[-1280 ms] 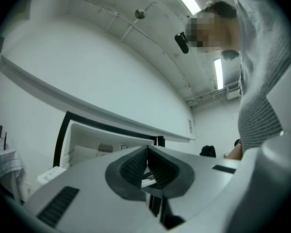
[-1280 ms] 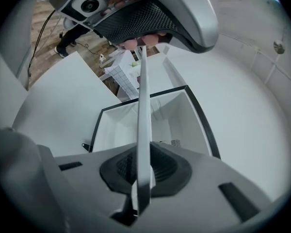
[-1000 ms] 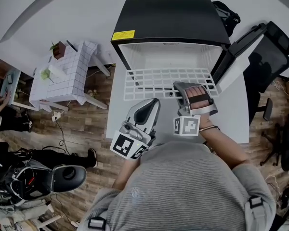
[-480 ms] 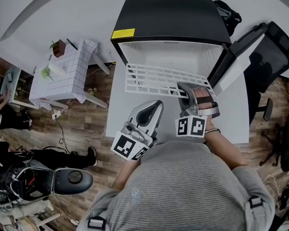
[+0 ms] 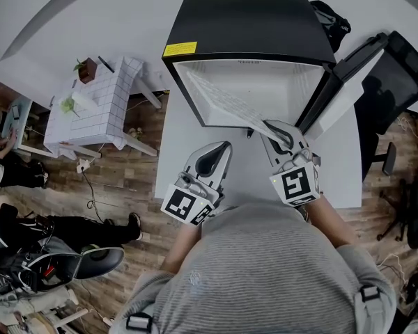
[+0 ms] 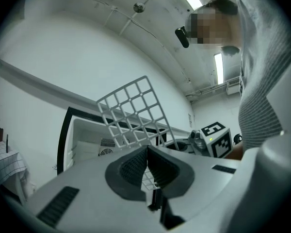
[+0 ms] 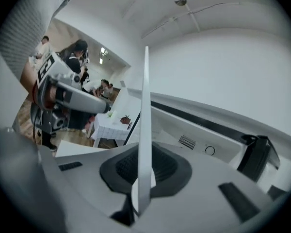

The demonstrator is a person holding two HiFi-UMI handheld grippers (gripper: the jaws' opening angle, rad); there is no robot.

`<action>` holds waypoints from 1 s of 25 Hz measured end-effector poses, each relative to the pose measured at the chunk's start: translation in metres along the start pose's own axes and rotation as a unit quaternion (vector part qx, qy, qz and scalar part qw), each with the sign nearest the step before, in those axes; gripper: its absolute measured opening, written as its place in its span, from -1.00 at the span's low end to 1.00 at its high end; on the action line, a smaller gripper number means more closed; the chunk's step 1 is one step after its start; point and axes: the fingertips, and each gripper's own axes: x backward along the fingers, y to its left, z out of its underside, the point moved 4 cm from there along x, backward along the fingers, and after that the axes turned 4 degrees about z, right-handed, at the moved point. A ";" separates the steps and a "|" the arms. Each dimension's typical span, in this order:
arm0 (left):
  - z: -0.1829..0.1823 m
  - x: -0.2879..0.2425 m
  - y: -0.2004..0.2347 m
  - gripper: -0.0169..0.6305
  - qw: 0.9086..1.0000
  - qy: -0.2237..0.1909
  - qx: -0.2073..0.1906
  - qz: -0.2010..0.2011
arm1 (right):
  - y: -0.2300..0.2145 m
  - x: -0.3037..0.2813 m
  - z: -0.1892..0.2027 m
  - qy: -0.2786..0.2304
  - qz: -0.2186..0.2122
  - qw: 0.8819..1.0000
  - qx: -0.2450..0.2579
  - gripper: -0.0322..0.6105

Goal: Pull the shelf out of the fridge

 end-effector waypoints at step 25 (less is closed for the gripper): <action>-0.001 -0.021 0.017 -0.91 0.999 0.025 -0.021 0.028 | -0.052 0.038 -0.058 -0.165 0.000 0.959 -0.229 -0.80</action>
